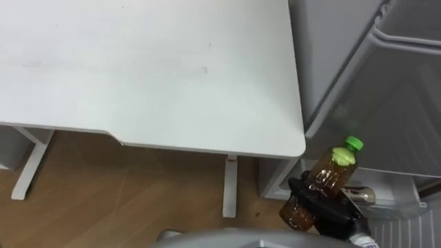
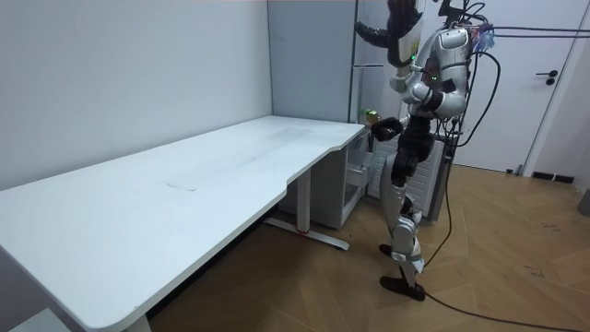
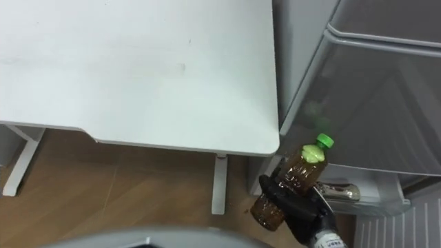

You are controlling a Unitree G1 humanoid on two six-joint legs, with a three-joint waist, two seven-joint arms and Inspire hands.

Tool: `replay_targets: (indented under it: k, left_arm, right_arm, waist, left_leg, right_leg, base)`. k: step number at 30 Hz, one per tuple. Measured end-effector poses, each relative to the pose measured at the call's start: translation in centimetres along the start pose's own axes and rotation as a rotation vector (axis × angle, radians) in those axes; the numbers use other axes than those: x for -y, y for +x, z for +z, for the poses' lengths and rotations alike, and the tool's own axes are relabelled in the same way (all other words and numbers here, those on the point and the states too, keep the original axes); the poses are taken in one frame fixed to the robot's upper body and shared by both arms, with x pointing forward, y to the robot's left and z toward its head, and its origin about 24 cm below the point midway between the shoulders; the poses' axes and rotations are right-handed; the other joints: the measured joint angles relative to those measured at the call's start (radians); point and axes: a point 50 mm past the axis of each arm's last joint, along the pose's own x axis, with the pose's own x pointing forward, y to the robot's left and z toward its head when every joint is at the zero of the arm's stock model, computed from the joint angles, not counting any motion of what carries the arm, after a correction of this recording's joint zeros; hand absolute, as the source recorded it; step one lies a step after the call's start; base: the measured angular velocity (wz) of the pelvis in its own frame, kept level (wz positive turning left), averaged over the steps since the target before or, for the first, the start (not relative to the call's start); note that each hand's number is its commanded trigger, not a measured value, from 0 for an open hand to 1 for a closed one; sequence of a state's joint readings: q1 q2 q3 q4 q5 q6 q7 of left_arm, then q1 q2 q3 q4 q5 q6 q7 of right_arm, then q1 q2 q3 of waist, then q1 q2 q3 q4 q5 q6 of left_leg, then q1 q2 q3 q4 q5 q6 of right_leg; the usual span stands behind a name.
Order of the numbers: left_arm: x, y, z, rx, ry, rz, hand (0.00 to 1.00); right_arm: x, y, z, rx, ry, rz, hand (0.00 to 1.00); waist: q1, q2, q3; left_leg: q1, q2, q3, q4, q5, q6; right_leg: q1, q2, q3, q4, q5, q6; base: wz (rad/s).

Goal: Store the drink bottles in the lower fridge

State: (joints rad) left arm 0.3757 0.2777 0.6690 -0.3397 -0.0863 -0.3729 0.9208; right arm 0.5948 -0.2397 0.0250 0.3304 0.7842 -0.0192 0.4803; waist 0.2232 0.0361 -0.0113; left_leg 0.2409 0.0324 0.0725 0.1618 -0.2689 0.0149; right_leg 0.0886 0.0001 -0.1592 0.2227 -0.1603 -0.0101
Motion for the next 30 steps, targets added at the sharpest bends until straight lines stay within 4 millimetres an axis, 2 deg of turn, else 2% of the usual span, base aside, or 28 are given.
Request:
replay_targets:
  k: [3,6,7,8,9,12,17,19,24,26,28,30]
  left_arm:
    - [-1.5,0.6,-1.8,-0.126,-0.001,0.135,0.00]
    - [-3.8,0.1,-4.4,-0.307,0.063,0.216,0.00]
    - [-4.6,-0.4,-5.2,-0.375,0.089,0.231,0.00]
    - [-5.1,-0.6,-5.7,-0.410,0.105,0.243,0.00]
    - [-6.2,-1.2,-6.8,-0.481,0.148,0.273,0.00]
    - [-8.3,-3.3,-9.3,-0.681,0.240,0.332,0.00]
    - [-11.3,-8.3,-12.0,-0.949,0.425,0.336,0.00]
    - [-12.8,-11.1,-13.0,-1.094,0.492,0.348,0.00]
    - [-16.2,-16.3,-13.7,-1.341,0.574,0.391,0.00]
    - [-18.0,-18.6,-13.8,-1.439,0.656,0.345,0.00]
    - [-19.1,-20.1,-13.6,-1.504,0.699,0.312,0.00]
    - [-19.6,-21.5,-13.4,-1.565,0.738,0.240,0.00]
  right_arm:
    - [-0.1,-0.4,-0.1,-0.014,0.012,-0.040,1.00]
    - [0.1,-0.3,-0.2,-0.022,0.067,-0.096,1.00]
    - [0.2,-0.4,-0.3,-0.020,0.109,-0.131,1.00]
    - [0.3,-0.4,-0.3,-0.019,0.130,-0.146,1.00]
    - [0.4,-0.4,-0.3,-0.011,0.165,-0.175,1.00]
    - [0.7,-0.4,-0.3,0.012,0.256,-0.231,1.00]
    - [0.8,0.0,0.2,0.034,0.354,-0.296,1.00]
    - [0.7,0.6,0.8,0.056,0.401,-0.307,1.00]
    - [1.2,0.9,0.8,0.053,0.417,-0.353,1.00]
    - [2.0,0.8,0.1,0.024,0.420,-0.399,1.00]
    - [2.8,0.8,-0.2,0.002,0.393,-0.446,1.00]
    - [3.3,0.6,-0.5,-0.007,0.395,-0.480,1.00]
  waist:
    - [0.004,0.011,0.0006]
    - [-0.002,0.028,0.0005]
    - [-0.001,0.026,0.0023]
    - [-0.001,0.032,-0.0009]
    - [0.000,0.027,0.0029]
    - [-0.002,0.025,0.0004]
    - [-0.013,0.018,0.0004]
    - [-0.039,0.010,0.0043]
    - [-0.096,0.002,0.0050]
    - [-0.112,-0.003,0.0026]
    - [-0.138,-0.007,0.0033]
    - [-0.145,-0.012,0.0033]
  left_leg:
    - [-0.004,-0.003,-0.007,0.001,0.000,0.000]
    - [-0.003,-0.006,-0.008,-0.002,0.000,0.001]
    - [-0.002,-0.007,-0.008,-0.005,0.002,0.003]
    - [0.000,-0.008,-0.009,-0.010,0.003,0.004]
    - [-0.003,-0.008,-0.009,-0.011,0.003,0.005]
    - [-0.010,-0.012,-0.008,-0.011,0.003,0.005]
    - [-0.009,-0.010,-0.008,-0.013,0.003,0.007]
    - [-0.007,-0.010,-0.008,-0.013,0.002,0.009]
    - [-0.003,-0.009,-0.001,-0.018,0.000,0.011]
    - [-0.001,-0.008,0.009,-0.018,0.000,0.011]
    - [0.005,-0.008,0.010,-0.018,0.000,0.011]
    - [0.007,-0.009,0.011,-0.020,-0.001,0.013]
  right_leg:
    - [0.000,-0.002,-0.006,-0.001,0.000,0.000]
    - [-0.002,-0.006,-0.007,-0.001,-0.001,0.002]
    - [-0.002,-0.009,-0.008,0.000,-0.001,0.003]
    - [-0.002,-0.009,-0.008,0.000,-0.002,0.003]
    - [-0.006,-0.011,-0.008,0.003,-0.002,0.004]
    - [-0.021,-0.012,-0.009,0.016,-0.008,0.006]
    - [-0.024,-0.015,-0.005,0.031,-0.012,0.010]
    - [-0.023,-0.016,-0.006,0.036,-0.016,0.011]
    - [-0.024,-0.013,0.002,0.038,-0.019,0.011]
    - [-0.023,-0.010,0.014,0.046,-0.020,0.010]
    - [-0.023,-0.012,0.020,0.051,-0.021,0.010]
    - [-0.029,-0.013,0.022,0.056,-0.024,0.012]
  base:
    - [0.04]
    - [0.00]
    - [0.00]
    - [0.00]
    - [0.00]
    - [0.00]
    - [0.00]
    - [0.00]
    - [-0.03]
    - [-0.14]
    - [-0.05]
    - [-0.04]
